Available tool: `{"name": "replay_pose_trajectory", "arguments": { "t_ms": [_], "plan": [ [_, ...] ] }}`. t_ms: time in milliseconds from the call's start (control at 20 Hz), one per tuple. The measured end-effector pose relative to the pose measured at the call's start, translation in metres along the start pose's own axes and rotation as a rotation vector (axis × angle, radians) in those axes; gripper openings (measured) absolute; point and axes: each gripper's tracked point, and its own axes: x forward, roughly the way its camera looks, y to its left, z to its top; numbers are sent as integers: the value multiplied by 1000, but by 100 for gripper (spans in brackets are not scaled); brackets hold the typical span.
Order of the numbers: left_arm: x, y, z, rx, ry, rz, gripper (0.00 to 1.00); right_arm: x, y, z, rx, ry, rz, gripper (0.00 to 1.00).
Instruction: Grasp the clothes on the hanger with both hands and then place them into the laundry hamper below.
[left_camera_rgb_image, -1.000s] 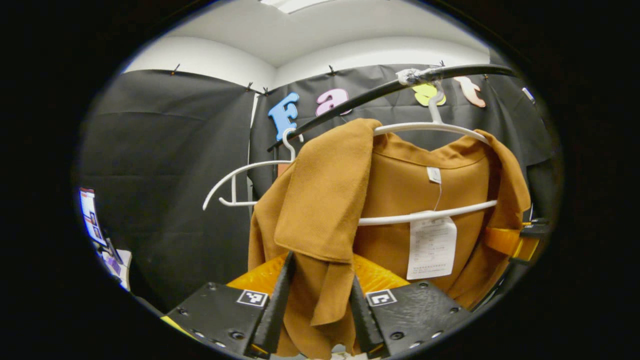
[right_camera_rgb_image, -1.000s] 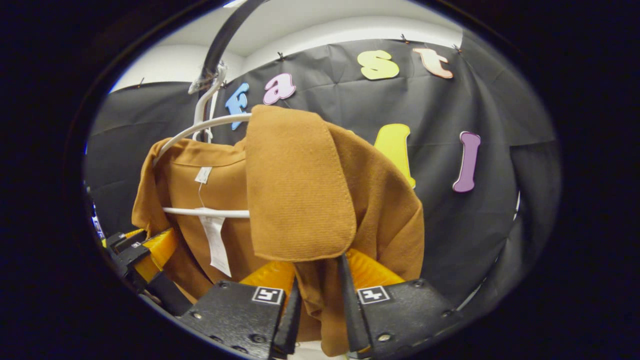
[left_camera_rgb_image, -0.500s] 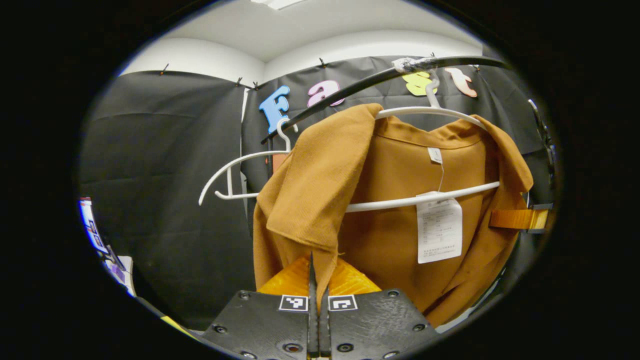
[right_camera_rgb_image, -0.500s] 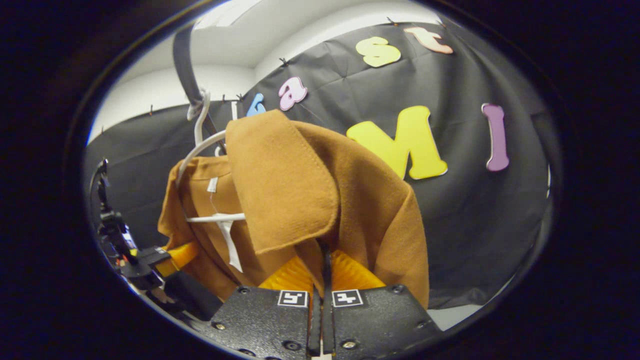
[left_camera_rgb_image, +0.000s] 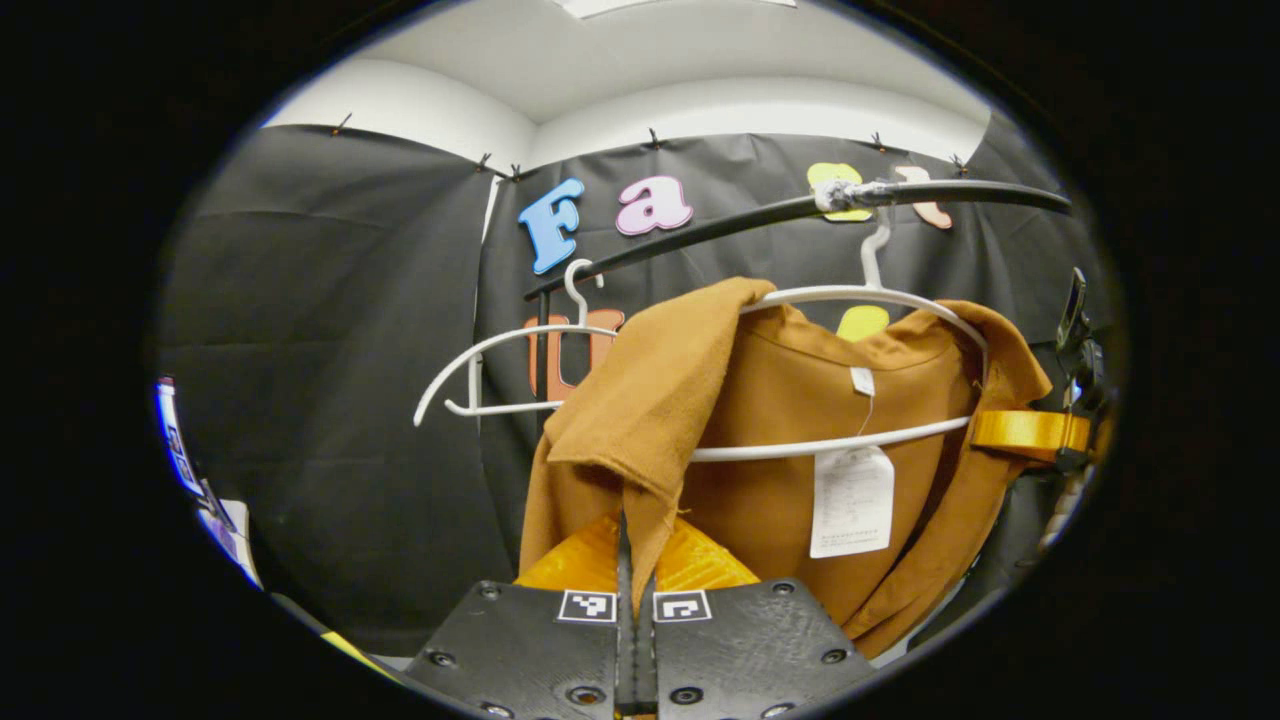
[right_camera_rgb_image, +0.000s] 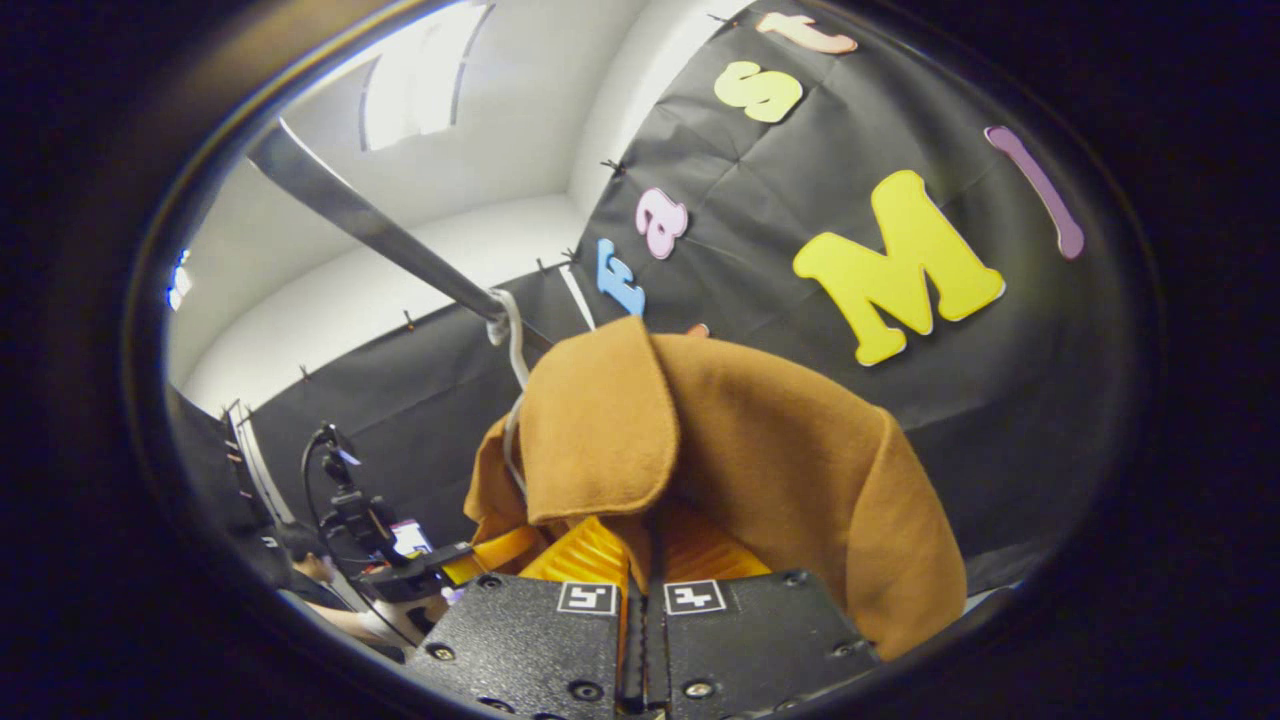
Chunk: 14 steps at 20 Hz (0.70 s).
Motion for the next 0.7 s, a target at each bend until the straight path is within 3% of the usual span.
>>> {"name": "replay_pose_trajectory", "arguments": {
  "t_ms": [150,300,600,700],
  "plan": [
    [-1,7,30,-43,-57,-5,0,1,13,21,68,-50,67,4],
    [2,27,56,-86,-104,17,0,-4,10,43,143,-119,84,5],
    [8,56,63,-143,-104,57,0,-28,-18,76,278,-263,53,4],
    [9,53,56,-128,-88,55,0,-32,-26,75,269,-271,23,4]
  ]
}}
